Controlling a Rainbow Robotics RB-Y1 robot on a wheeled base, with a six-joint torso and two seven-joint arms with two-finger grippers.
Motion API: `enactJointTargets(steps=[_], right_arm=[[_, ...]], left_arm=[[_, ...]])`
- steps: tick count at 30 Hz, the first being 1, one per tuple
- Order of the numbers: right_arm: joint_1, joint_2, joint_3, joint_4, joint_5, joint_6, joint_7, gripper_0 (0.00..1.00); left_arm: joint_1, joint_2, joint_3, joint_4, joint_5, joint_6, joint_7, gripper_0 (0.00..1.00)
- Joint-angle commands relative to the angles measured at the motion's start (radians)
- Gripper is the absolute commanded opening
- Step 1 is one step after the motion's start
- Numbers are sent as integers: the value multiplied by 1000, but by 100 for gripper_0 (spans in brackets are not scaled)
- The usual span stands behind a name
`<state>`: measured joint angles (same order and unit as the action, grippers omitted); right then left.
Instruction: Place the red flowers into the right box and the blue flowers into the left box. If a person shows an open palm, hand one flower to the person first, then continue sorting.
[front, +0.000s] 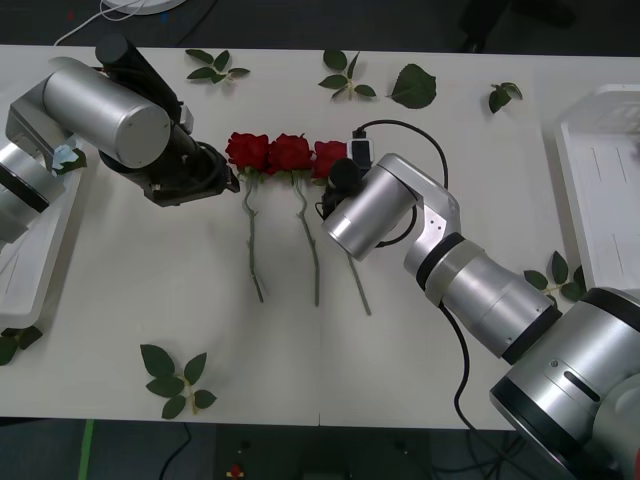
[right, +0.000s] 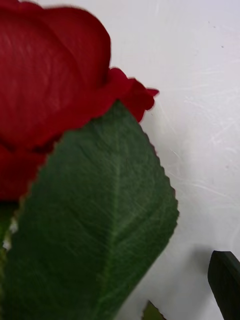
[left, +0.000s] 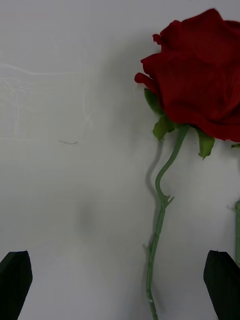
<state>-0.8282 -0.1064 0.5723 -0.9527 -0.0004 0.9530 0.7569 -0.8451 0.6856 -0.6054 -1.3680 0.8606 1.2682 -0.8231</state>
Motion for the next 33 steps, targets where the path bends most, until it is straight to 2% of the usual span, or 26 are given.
enactJointTargets(steps=[1, 2, 3, 4, 13, 25, 27, 33], right_arm=[[-69, 59, 8, 78, 22, -50, -30, 100], [-69, 60, 8, 80, 25, -51, -31, 26], [-69, 60, 8, 81, 23, -51, -33, 3], [-69, 60, 8, 81, 23, -51, -33, 0], [-69, 59, 8, 80, 23, -53, -31, 0], [-68, 47, 11, 58, 22, -57, -27, 0], [-54, 24, 9, 5, 22, -36, -21, 0], [23, -108, 8, -293, -64, 115, 53, 0]], left_arm=[[-115, -69, -112, 112, -5, -95, 73, 99], [-135, -90, -137, 155, -5, -119, 76, 100], [-147, -104, -151, 181, -5, -133, 78, 99], [-155, -115, -160, 199, -5, -142, 79, 100], [-241, -224, -301, 402, -2, -282, 90, 100], [-249, -232, -369, 422, 11, -312, 96, 100], [-250, -232, -382, 423, 11, -312, 98, 100], [-249, -232, -416, 429, 6, -312, 105, 100]])
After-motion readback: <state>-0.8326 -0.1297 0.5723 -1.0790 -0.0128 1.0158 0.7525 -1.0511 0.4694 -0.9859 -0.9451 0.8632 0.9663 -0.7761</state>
